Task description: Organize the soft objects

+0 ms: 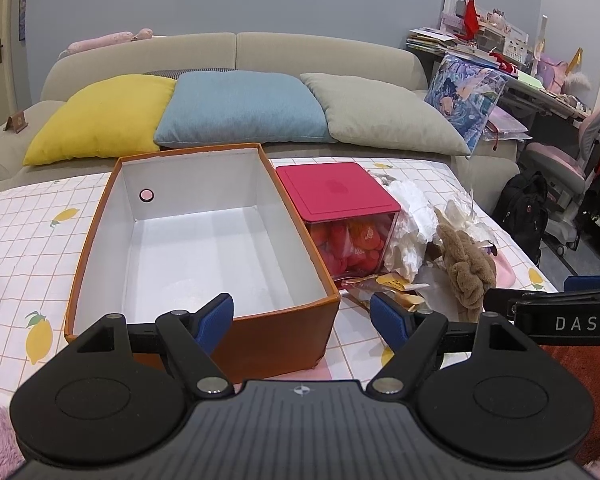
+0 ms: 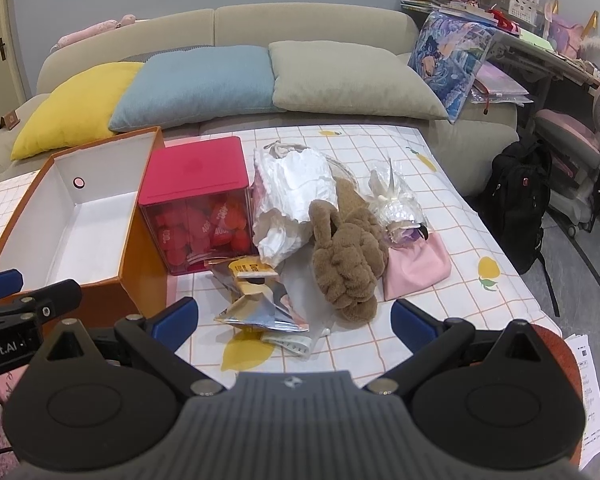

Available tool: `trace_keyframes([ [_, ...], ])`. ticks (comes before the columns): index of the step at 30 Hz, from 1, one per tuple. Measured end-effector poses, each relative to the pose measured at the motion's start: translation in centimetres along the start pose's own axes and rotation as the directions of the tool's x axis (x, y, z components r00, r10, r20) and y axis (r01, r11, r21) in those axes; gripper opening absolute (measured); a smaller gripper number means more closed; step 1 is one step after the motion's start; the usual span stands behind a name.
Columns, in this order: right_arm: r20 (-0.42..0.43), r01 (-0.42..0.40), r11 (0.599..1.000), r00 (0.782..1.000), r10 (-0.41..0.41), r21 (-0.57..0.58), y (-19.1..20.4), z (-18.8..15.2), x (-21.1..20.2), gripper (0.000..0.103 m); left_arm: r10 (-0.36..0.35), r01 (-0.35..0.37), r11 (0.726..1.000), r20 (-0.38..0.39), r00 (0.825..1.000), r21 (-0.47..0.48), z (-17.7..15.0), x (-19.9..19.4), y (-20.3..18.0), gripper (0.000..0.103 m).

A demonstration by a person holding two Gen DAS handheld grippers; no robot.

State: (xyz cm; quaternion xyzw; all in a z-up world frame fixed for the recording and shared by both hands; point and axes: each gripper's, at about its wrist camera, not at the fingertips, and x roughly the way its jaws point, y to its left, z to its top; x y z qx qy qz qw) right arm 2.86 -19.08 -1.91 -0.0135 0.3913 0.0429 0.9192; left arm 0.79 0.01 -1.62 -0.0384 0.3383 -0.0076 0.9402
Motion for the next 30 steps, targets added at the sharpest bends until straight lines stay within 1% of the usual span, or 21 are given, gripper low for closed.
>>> trace_keyframes([
  [20, -0.009, 0.001, 1.000, 1.000, -0.001, 0.001, -0.10, -0.21, 0.25, 0.100, -0.001, 0.001, 1.000, 0.000, 1.000, 0.001, -0.09, 0.02, -0.06, 0.091],
  [24, -0.019, 0.001, 1.000, 1.000, -0.001, 0.004, -0.11, -0.15, 0.38, 0.100, -0.025, 0.025, 1.000, -0.002, 1.000, -0.002, -0.37, 0.04, -0.14, 0.090],
  [25, -0.023, -0.005, 1.000, 1.000, 0.005, 0.007, -0.17, -0.17, 0.45, 0.100, -0.036, 0.036, 0.999, -0.003, 0.999, -0.001, -0.36, 0.06, -0.17, 0.089],
  [27, -0.032, -0.015, 1.000, 0.999, 0.016, 0.013, -0.29, -0.19, 0.61, 0.100, -0.059, 0.059, 0.998, -0.004, 0.998, 0.006, -0.31, 0.06, -0.25, 0.082],
  [29, -0.035, -0.018, 1.000, 0.999, 0.019, 0.022, -0.53, -0.13, 0.73, 0.100, -0.096, 0.096, 0.995, -0.010, 0.995, 0.014, -0.06, 0.10, -0.42, 0.074],
  [30, -0.034, -0.019, 0.999, 0.999, 0.020, 0.027, -0.72, -0.07, 0.75, 0.099, -0.116, 0.116, 0.993, -0.016, 0.993, 0.015, 0.15, 0.14, -0.54, 0.072],
])
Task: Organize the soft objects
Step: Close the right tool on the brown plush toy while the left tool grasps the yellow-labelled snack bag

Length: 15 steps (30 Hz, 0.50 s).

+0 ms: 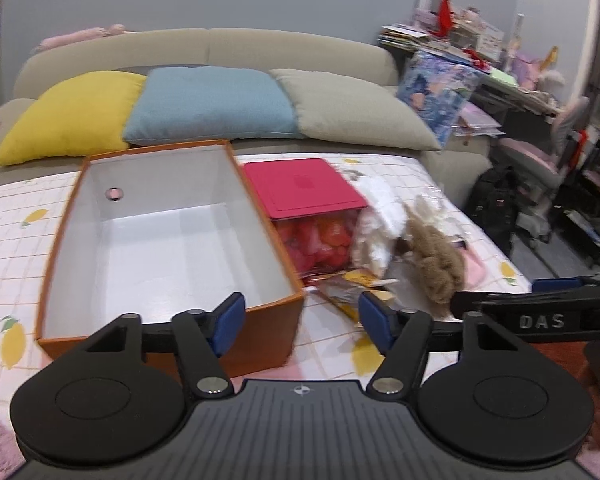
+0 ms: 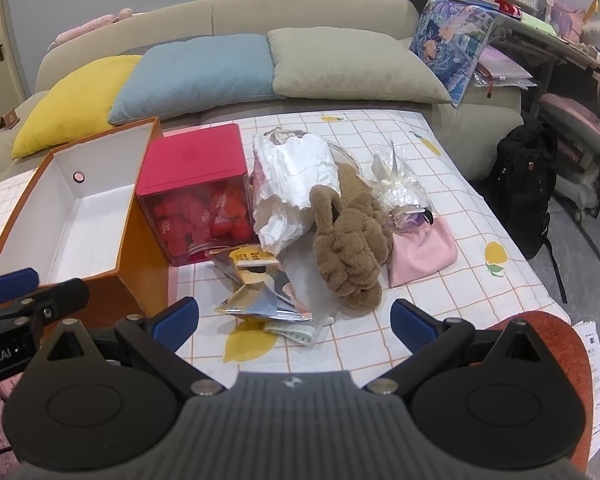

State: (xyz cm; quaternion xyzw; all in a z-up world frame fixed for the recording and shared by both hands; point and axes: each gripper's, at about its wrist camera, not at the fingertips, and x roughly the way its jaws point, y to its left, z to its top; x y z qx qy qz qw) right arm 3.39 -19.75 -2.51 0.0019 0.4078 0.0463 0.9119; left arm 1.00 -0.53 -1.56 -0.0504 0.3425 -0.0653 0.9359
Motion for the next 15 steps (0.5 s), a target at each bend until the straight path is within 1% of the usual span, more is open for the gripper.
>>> trace_keyframes([
  [1, 0.000, 0.001, 1.000, 1.000, -0.001, 0.003, -0.2, 0.1, 0.1, 0.096, -0.023, 0.023, 1.000, -0.007, 1.000, 0.002, 0.2, 0.1, -0.1, 0.069],
  [2, -0.002, 0.003, 1.000, 1.000, -0.003, 0.004, -0.5, 0.2, 0.1, 0.090, -0.047, 0.047, 0.999, -0.013, 0.999, 0.005, 0.5, 0.3, -0.3, 0.065],
  [3, -0.006, 0.005, 1.000, 1.000, -0.005, 0.003, -0.7, 0.3, 0.3, 0.085, -0.070, 0.070, 0.998, -0.021, 0.997, 0.010, 0.8, 0.6, -0.5, 0.064],
  [4, -0.012, 0.005, 1.000, 1.000, -0.005, 0.002, -1.0, 0.4, 0.4, 0.084, -0.091, 0.091, 0.996, -0.030, 0.995, 0.014, 1.1, 0.9, -0.7, 0.061],
  [6, -0.018, 0.007, 1.000, 1.000, -0.007, -0.002, -1.6, 0.7, 0.8, 0.078, -0.132, 0.133, 0.991, -0.049, 0.990, 0.008, 1.9, 1.6, -1.2, 0.061],
  [7, -0.022, 0.008, 1.000, 1.000, -0.009, -0.010, -1.9, 0.9, 1.1, 0.077, -0.156, 0.156, 0.988, -0.062, 0.986, -0.010, 2.3, 2.1, -1.4, 0.061],
  [10, -0.026, 0.012, 0.998, 1.000, -0.014, -0.069, -2.7, 1.5, 1.9, 0.075, -0.227, 0.220, 0.973, -0.121, 0.966, -0.071, 3.6, 4.4, -2.5, 0.061],
  [13, 0.009, 0.050, 0.983, 0.999, -0.050, -0.177, -3.2, 1.6, 2.9, 0.075, -0.223, 0.211, 0.974, -0.161, 0.962, -0.086, 4.2, 6.6, -3.9, 0.061],
  [14, 0.014, 0.055, 0.978, 0.999, -0.053, -0.202, -3.4, 1.6, 3.4, 0.074, -0.218, 0.205, 0.975, -0.180, 0.959, -0.089, 4.4, 7.5, -4.4, 0.062],
  [15, 0.000, 0.034, 0.978, 0.999, -0.035, -0.206, -3.7, 1.6, 4.0, 0.073, -0.210, 0.194, 0.976, -0.205, 0.956, -0.095, 4.5, 8.4, -4.9, 0.063],
])
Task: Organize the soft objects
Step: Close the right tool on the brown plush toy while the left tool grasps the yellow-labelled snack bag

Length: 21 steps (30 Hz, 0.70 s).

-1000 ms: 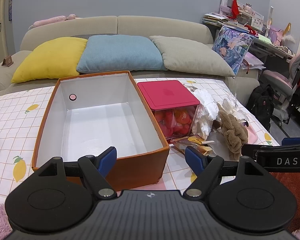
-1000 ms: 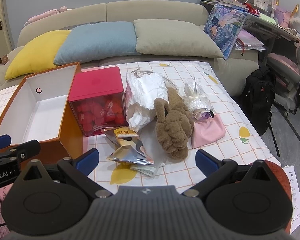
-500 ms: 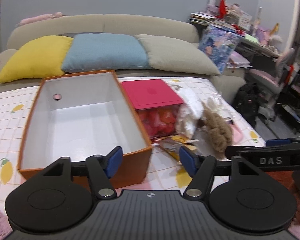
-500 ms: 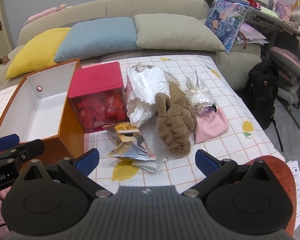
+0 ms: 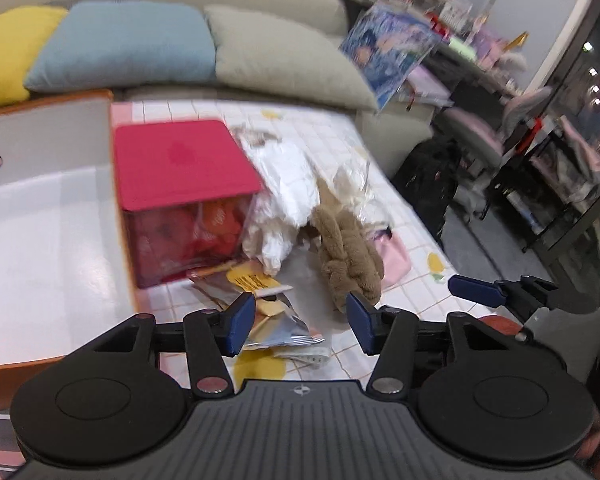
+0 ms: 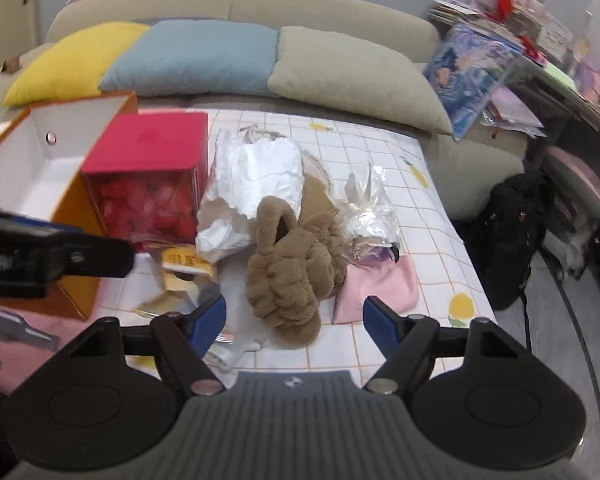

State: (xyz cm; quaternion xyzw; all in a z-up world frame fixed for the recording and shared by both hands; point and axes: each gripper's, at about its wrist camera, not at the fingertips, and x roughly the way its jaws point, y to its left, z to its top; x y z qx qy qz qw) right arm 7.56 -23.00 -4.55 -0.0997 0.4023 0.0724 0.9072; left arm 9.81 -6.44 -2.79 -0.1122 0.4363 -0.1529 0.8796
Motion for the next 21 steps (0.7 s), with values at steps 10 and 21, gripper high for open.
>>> trace_keyframes([
  [10, -0.045, -0.034, 0.999, 0.998, 0.034, 0.006, 0.0, 0.9, 6.1, 0.072, 0.065, -0.084, 0.984, -0.122, 0.990, -0.155, 0.8, 5.5, 1.3, 0.074],
  [21, -0.064, 0.002, 1.000, 0.998, -0.001, 0.014, 0.2, 0.5, 8.4, 0.066, 0.164, -0.202, 0.959, -0.193, 0.967, -0.197, 0.5, 9.3, 1.7, 0.078],
])
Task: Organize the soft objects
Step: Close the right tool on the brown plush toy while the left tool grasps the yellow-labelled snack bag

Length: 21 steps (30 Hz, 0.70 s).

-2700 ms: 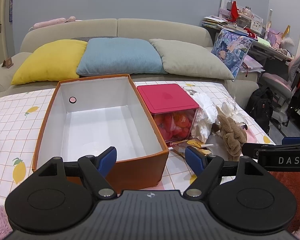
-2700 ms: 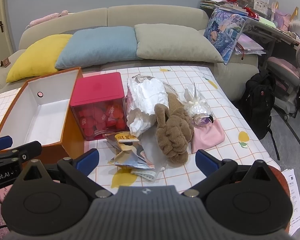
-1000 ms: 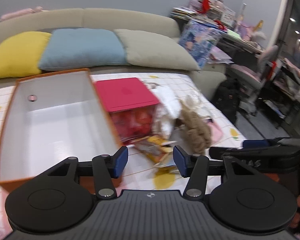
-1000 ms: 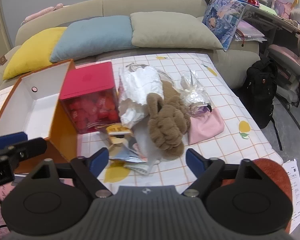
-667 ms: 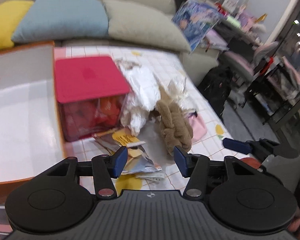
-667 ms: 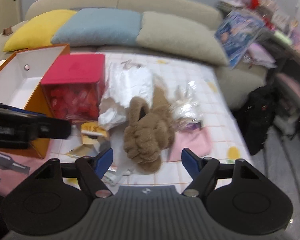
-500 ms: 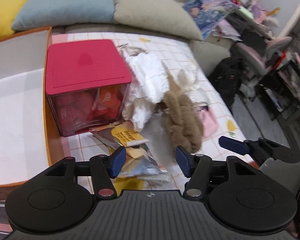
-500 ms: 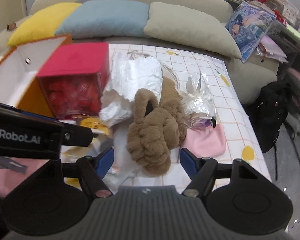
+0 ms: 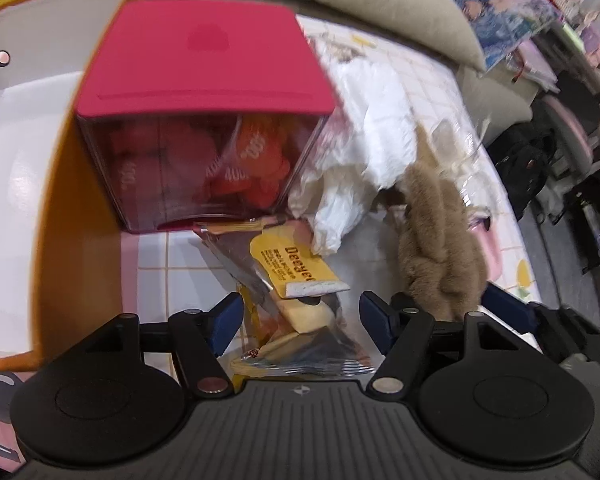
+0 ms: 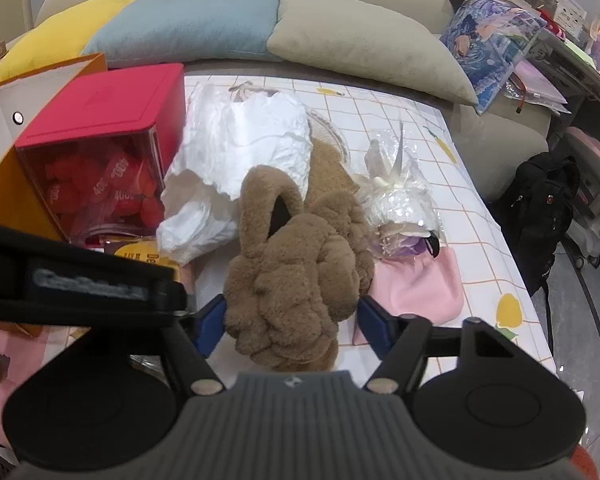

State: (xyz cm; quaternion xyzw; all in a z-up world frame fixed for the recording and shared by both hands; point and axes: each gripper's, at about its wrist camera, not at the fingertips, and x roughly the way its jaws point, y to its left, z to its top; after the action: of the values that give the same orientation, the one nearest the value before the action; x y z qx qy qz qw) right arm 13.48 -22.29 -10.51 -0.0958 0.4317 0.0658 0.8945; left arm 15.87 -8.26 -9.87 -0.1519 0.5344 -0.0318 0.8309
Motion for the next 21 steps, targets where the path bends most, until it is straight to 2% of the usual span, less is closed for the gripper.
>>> trace_keyframes([
  [6, -0.012, -0.003, 1.000, 1.000, 0.002, -0.005, 0.1, -0.1, 0.3, 0.055, 0.043, -0.043, 0.999, -0.011, 0.999, -0.004, 0.1, 1.0, 0.2, 0.077],
  [9, -0.019, 0.000, 1.000, 1.000, 0.000, -0.008, 0.1, -0.1, 0.4, 0.052, 0.055, -0.055, 0.998, 0.003, 0.998, 0.013, 0.0, 1.1, 0.1, 0.066],
  [11, -0.020, 0.006, 1.000, 1.000, -0.006, -0.017, 0.3, -0.1, 0.4, 0.051, 0.055, -0.055, 0.998, 0.002, 0.998, 0.022, -0.1, 1.1, 0.0, 0.055],
  [13, -0.014, 0.007, 1.000, 1.000, -0.008, -0.023, 0.3, -0.2, 0.2, 0.047, 0.051, -0.051, 0.998, 0.015, 0.999, 0.038, -0.2, 1.0, -0.3, 0.049],
  [17, 0.004, 0.013, 0.999, 1.000, -0.013, -0.048, 0.7, -0.3, -0.2, 0.039, 0.063, -0.065, 0.996, 0.037, 0.997, 0.059, -0.5, 0.7, -0.7, 0.043],
  [21, 0.048, 0.024, 0.997, 0.999, -0.021, -0.068, 0.9, -0.3, -1.3, 0.035, 0.035, -0.038, 0.998, 0.050, 0.998, 0.047, -0.4, -0.1, -0.6, 0.038],
])
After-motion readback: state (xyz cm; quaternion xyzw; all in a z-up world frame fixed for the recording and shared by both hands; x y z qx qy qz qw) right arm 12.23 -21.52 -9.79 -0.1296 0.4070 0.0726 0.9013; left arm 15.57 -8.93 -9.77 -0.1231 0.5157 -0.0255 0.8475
